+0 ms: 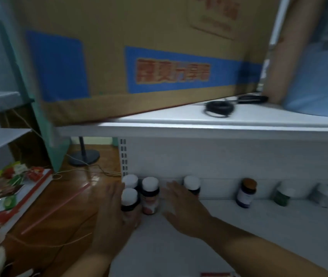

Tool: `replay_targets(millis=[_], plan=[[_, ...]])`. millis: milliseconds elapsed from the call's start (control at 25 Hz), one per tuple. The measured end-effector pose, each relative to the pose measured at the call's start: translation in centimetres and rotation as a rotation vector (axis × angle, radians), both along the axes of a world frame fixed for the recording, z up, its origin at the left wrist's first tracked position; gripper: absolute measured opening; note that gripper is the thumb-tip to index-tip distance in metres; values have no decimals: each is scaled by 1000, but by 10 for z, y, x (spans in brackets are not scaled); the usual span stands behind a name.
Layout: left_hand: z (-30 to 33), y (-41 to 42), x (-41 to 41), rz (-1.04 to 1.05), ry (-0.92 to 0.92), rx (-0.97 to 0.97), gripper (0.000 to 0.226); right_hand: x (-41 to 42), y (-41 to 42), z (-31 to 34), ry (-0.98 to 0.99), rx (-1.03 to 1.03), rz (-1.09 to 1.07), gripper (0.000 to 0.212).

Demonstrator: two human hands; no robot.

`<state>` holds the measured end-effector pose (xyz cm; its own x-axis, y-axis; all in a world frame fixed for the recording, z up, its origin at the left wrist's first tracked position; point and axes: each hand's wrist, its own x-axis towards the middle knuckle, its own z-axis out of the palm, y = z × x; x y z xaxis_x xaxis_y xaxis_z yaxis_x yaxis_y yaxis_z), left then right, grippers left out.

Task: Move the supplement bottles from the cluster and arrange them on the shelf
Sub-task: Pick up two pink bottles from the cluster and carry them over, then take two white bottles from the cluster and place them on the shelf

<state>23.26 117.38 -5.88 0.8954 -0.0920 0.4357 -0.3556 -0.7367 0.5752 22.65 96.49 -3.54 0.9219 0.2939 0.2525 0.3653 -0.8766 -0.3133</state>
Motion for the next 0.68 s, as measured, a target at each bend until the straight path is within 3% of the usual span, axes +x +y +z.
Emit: replay_targets(millis=[80,200,280,320,480,680], plan=[[38,-34,-10,-88,-129,165,62,-36,-47,2,-72,-158,44,58],[68,-116,-21,-288,-70,450,89,-85,-131,6,-104,-214,-100,60],[76,-191,-41,-360,31,557,82,-129,-193,13,-214,-252,-203,59],[80,-231,-53,-386,65,600,74,-152,-224,17,-143,-283,-231,60],[84,-406,-112,-581,23,650,63,-250,-346,22,1,-274,-409,65],[75,-585,-174,-840,-49,637,61,-347,-483,13,-4,-159,-662,68]])
